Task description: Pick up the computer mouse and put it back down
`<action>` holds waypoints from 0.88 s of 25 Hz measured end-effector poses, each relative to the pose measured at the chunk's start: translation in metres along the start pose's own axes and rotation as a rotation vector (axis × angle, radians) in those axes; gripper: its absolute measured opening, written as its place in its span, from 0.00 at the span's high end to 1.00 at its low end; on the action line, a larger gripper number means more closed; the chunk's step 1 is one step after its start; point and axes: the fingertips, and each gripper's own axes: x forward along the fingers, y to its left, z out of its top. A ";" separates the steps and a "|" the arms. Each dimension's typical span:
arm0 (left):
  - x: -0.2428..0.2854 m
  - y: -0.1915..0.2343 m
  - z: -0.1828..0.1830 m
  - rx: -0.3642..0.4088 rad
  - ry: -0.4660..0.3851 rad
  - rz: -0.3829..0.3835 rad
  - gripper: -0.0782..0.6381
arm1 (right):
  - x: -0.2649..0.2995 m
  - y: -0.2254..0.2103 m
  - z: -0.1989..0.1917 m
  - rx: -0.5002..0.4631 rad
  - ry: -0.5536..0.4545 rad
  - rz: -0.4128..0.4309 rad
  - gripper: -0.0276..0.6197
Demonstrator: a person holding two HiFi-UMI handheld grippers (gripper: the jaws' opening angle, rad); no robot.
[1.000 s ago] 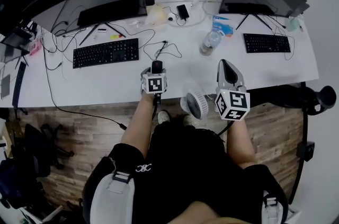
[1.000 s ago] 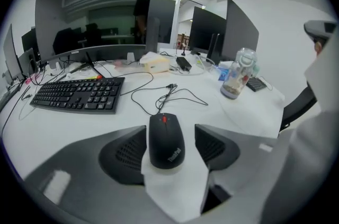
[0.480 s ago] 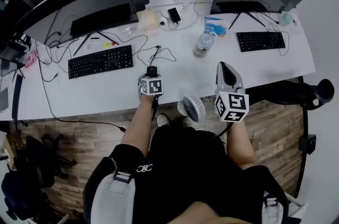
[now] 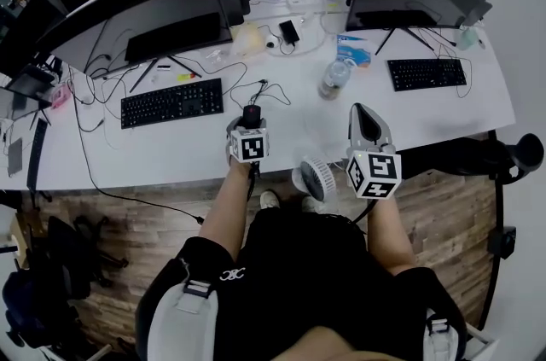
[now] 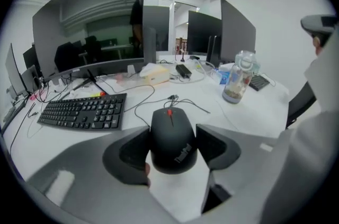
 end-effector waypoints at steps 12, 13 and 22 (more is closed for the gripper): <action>-0.086 0.001 0.093 0.027 -0.232 0.042 0.44 | -0.004 0.006 0.012 0.042 -0.055 0.037 0.96; -0.094 0.003 0.101 0.024 -0.250 0.049 0.44 | -0.004 0.007 0.013 0.045 -0.059 0.041 0.96; -0.154 0.011 0.156 0.010 -0.355 0.103 0.44 | -0.004 0.008 0.019 0.068 -0.089 0.063 0.96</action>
